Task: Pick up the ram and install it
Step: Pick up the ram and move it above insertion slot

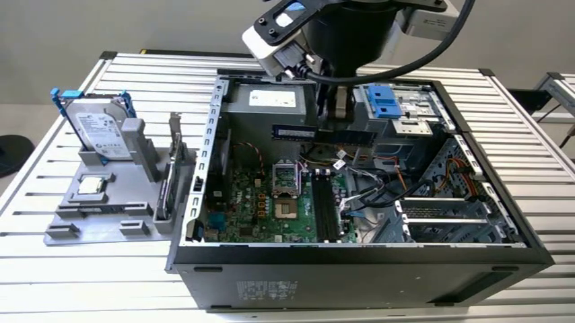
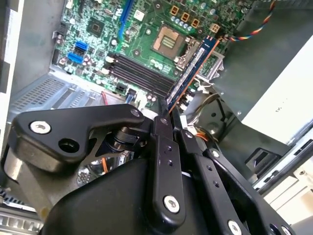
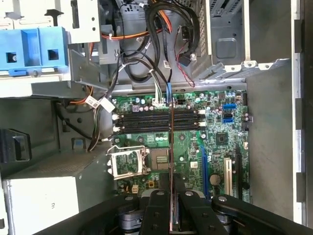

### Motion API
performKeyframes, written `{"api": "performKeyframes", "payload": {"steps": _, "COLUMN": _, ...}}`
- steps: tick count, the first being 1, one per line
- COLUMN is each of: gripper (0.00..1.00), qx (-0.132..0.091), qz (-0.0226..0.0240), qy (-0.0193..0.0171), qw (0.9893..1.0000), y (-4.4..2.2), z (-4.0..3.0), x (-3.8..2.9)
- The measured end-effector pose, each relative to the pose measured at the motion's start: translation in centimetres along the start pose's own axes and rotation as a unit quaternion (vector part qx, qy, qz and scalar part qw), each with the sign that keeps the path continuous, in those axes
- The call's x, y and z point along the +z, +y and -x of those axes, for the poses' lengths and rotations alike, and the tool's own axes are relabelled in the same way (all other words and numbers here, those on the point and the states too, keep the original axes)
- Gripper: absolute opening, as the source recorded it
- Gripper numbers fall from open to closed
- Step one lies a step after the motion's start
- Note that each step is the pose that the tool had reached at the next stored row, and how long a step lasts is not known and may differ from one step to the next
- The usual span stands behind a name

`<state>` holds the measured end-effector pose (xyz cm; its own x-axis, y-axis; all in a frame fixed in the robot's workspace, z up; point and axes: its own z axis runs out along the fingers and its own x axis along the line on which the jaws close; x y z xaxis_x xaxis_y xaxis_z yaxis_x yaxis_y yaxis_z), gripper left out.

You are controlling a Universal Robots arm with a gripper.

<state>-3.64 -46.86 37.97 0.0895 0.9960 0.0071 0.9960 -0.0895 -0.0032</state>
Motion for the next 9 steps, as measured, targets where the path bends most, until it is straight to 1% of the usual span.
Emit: {"api": "performKeyframes", "payload": {"steps": 9, "gripper": 0.00, "qx": 0.001, "qz": 0.0000, "qy": 0.0000, "qw": 1.0000, "y": -0.12, "z": -1.23, "x": 0.02}}
